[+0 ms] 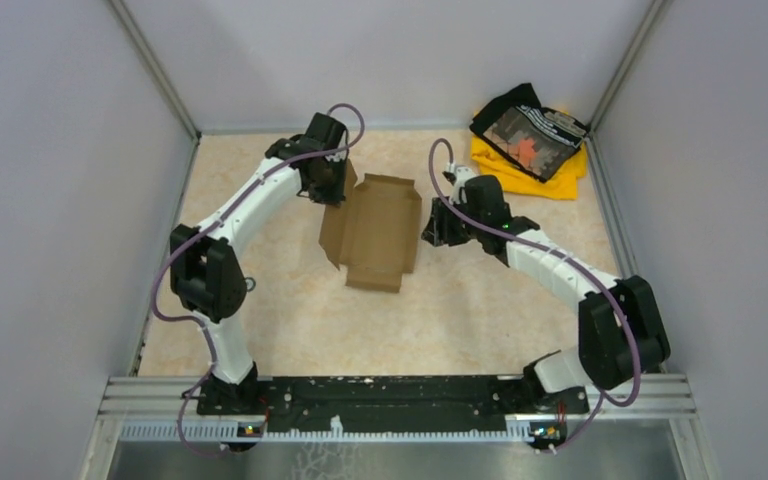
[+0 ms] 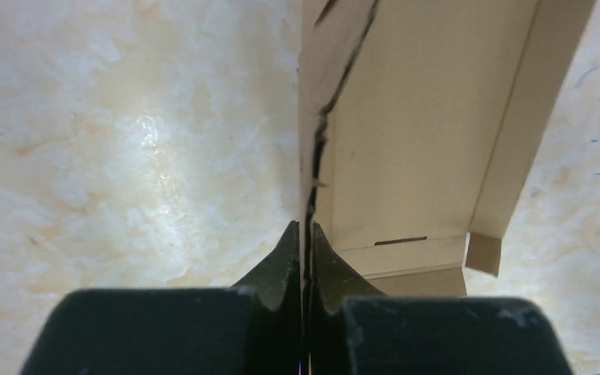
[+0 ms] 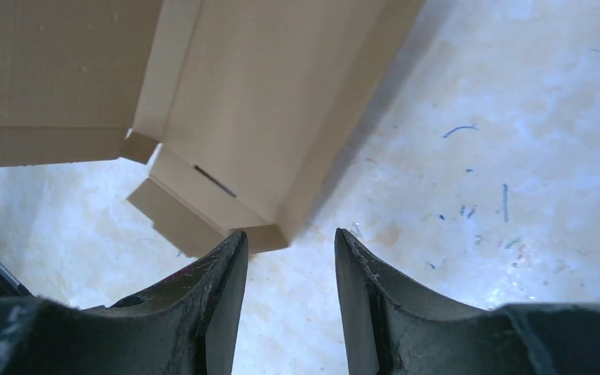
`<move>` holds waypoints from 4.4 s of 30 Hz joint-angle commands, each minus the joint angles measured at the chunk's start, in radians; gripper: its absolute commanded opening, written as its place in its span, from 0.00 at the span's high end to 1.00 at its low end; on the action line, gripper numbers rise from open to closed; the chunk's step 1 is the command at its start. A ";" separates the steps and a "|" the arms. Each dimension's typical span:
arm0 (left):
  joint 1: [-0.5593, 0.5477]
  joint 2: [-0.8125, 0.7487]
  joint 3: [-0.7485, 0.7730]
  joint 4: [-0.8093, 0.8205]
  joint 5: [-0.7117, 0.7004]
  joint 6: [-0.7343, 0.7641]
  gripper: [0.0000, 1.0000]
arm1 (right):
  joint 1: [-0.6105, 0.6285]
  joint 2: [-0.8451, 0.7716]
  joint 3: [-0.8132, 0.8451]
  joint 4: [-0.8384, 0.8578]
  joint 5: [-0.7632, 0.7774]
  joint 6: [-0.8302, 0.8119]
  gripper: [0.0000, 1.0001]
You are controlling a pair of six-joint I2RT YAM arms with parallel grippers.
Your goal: Fold the paper box
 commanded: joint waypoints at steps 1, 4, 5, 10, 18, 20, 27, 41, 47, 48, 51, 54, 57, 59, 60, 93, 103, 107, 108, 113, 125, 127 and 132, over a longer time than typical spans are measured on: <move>-0.053 0.085 0.123 -0.207 -0.131 0.071 0.94 | -0.078 -0.011 -0.021 0.028 -0.078 -0.009 0.55; -0.084 0.135 0.197 -0.277 -0.201 0.083 0.94 | -0.125 0.008 -0.034 0.056 -0.113 -0.011 0.55; -0.092 0.151 0.218 -0.298 -0.220 0.088 0.94 | -0.137 0.016 -0.037 0.063 -0.120 -0.013 0.55; -0.143 0.218 0.297 -0.356 -0.302 0.122 0.94 | -0.166 0.072 -0.028 0.078 -0.128 -0.040 0.55; -0.212 0.237 0.324 -0.336 -0.386 0.181 0.96 | -0.167 0.168 0.025 0.135 -0.107 -0.079 0.56; -0.227 0.233 0.333 -0.330 -0.407 0.194 0.96 | -0.167 0.180 0.028 0.169 -0.090 -0.088 0.57; -0.263 0.216 0.334 -0.290 -0.395 0.243 0.96 | -0.167 0.246 0.066 0.307 -0.077 -0.139 0.57; -0.345 0.176 0.374 -0.222 -0.623 0.366 0.96 | -0.167 0.338 0.043 0.454 -0.086 -0.082 0.57; -0.416 0.157 0.370 -0.186 -0.756 0.447 0.95 | -0.176 0.350 0.016 0.513 -0.111 -0.040 0.57; -0.425 0.157 0.364 -0.178 -0.778 0.455 0.95 | -0.179 0.352 0.010 0.524 -0.116 -0.034 0.57; -0.449 0.157 0.335 -0.147 -0.846 0.505 0.94 | -0.196 0.353 -0.020 0.572 -0.136 -0.007 0.57; -0.479 0.158 0.294 -0.100 -0.914 0.569 0.93 | -0.232 0.366 -0.061 0.664 -0.187 0.047 0.57; -0.506 0.148 0.250 -0.054 -0.959 0.622 0.93 | -0.278 0.381 -0.117 0.811 -0.266 0.127 0.57; -0.520 0.139 0.216 -0.024 -0.974 0.653 0.93 | -0.310 0.401 -0.151 0.921 -0.314 0.196 0.57; -0.528 0.136 0.200 -0.014 -0.978 0.663 0.93 | -0.321 0.414 -0.160 0.969 -0.339 0.228 0.57; -0.750 0.354 0.189 -0.340 -1.102 0.234 0.93 | -0.336 0.568 -0.160 1.248 -0.532 0.499 0.61; -0.708 0.301 0.257 -0.391 -1.148 0.191 0.92 | -0.339 0.435 -0.270 1.244 -0.520 0.495 0.62; -0.695 0.276 0.283 -0.393 -1.166 0.200 0.92 | -0.339 0.339 -0.316 1.185 -0.507 0.474 0.62; -0.693 0.271 0.284 -0.392 -1.171 0.203 0.92 | -0.339 0.315 -0.325 1.161 -0.504 0.463 0.62; -0.682 0.241 0.291 -0.384 -1.182 0.220 0.92 | -0.333 0.214 -0.374 1.106 -0.501 0.466 0.62; -0.680 0.240 0.386 -0.407 -1.030 0.211 0.90 | -0.161 0.328 -0.371 1.282 -0.454 0.638 0.63; -0.680 0.238 0.402 -0.415 -0.997 0.201 0.90 | -0.153 0.373 -0.359 1.351 -0.456 0.687 0.63; -0.679 0.242 0.462 -0.426 -0.908 0.187 0.82 | -0.139 0.473 -0.347 1.447 -0.443 0.756 0.63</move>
